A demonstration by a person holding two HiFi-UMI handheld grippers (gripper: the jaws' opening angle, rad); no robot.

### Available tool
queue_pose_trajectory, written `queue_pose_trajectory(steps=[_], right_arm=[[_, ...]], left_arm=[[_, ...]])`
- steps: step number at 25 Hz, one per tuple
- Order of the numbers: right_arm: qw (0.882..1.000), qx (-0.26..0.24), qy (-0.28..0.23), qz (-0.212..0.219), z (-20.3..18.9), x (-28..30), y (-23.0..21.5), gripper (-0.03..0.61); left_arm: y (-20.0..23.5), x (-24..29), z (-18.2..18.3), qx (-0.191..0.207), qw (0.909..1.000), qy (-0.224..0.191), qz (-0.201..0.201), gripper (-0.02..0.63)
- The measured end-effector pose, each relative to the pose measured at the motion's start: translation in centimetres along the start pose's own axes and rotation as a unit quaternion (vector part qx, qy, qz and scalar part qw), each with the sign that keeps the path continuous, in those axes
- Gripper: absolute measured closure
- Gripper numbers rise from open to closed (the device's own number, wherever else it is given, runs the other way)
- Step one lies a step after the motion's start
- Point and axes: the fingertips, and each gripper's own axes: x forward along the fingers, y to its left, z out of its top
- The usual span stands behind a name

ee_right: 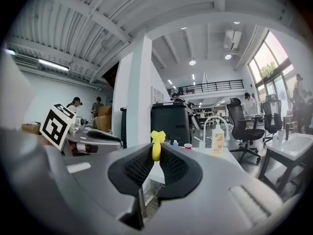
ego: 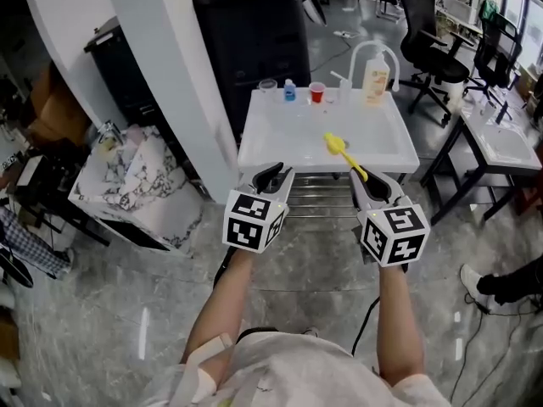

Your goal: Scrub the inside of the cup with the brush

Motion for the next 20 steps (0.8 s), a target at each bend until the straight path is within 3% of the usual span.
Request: queue_pose_trajectory(steps=[13, 20], right_arm=[[1.000, -0.004, 0.004, 0.016, -0.8, 0.9, -3.3, 0.541], [1.000, 0.004, 0.012, 0.009, -1.5, 4.4, -6.0, 0.541]], left_arm=[[-0.3, 3.8, 0.6, -0.022, 0.9994, -0.011, 0.025, 0.463], [1.6, 7.9, 0.3, -0.024, 0.9995, -0.009, 0.021, 0.442]])
